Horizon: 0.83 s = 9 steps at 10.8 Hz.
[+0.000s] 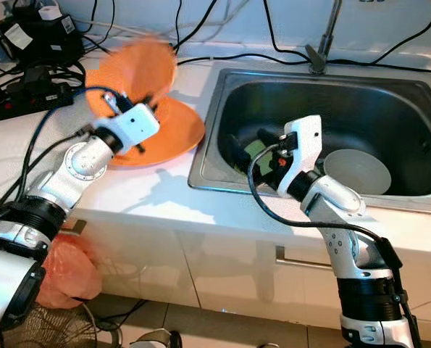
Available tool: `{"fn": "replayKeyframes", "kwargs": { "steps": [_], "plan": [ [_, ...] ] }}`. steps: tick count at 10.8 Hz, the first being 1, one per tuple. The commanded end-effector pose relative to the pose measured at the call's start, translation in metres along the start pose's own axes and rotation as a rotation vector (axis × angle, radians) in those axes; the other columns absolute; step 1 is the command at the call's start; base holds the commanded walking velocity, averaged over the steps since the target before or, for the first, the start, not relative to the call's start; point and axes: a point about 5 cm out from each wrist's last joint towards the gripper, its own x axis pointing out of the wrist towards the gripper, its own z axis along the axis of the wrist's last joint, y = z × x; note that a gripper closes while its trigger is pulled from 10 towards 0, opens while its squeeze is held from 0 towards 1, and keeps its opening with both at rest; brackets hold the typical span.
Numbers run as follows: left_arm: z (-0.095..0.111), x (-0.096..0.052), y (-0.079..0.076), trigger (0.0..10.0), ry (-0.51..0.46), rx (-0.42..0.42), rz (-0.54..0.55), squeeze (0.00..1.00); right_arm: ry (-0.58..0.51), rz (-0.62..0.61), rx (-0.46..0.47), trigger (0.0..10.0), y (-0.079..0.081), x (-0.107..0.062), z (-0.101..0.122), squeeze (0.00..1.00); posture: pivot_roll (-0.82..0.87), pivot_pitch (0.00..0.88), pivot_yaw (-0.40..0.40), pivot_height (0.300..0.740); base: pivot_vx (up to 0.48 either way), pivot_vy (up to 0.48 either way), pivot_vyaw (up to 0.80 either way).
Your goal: Kitchen organization
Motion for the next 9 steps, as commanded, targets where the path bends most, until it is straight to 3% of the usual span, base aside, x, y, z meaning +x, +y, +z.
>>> {"fn": "replayKeyframes", "kwargs": {
  "steps": [1, 3, 4, 6, 9],
  "plan": [
    [0.021, 0.005, 0.010, 0.0, -0.129, 0.086, 0.043, 0.00, 0.003, 0.025, -0.009, 10.0, 0.003, -0.003, 0.002, 0.00, 0.06, 0.058, 0.050, 0.740, 0.000, 0.000, 0.00],
    [0.031, 0.002, 0.000, 0.0, -0.208, 0.150, 0.008, 0.00, 0.009, 0.024, -0.010, 10.0, 0.002, -0.005, 0.002, 0.00, 0.06, 0.059, 0.050, 0.740, 0.000, 0.000, 0.00],
    [0.040, -0.006, -0.013, 0.0, -0.314, 0.219, -0.036, 0.00, 0.010, 0.018, -0.012, 10.0, -0.001, -0.006, 0.003, 0.00, 0.06, 0.056, 0.047, 0.740, 0.000, 0.000, 0.00],
    [0.043, -0.011, -0.023, 0.0, -0.365, 0.256, -0.073, 0.00, 0.001, 0.010, -0.011, 10.0, -0.003, -0.006, 0.007, 0.00, 0.06, 0.053, 0.044, 0.740, 0.000, 0.000, 0.00],
    [0.053, -0.014, -0.042, 0.0, -0.439, 0.282, -0.105, 0.00, -0.173, -0.175, 0.157, 10.0, -0.029, -0.004, 0.031, 0.00, 0.07, 0.049, 0.035, 0.740, 0.000, 0.000, 0.00]
  ]
}}
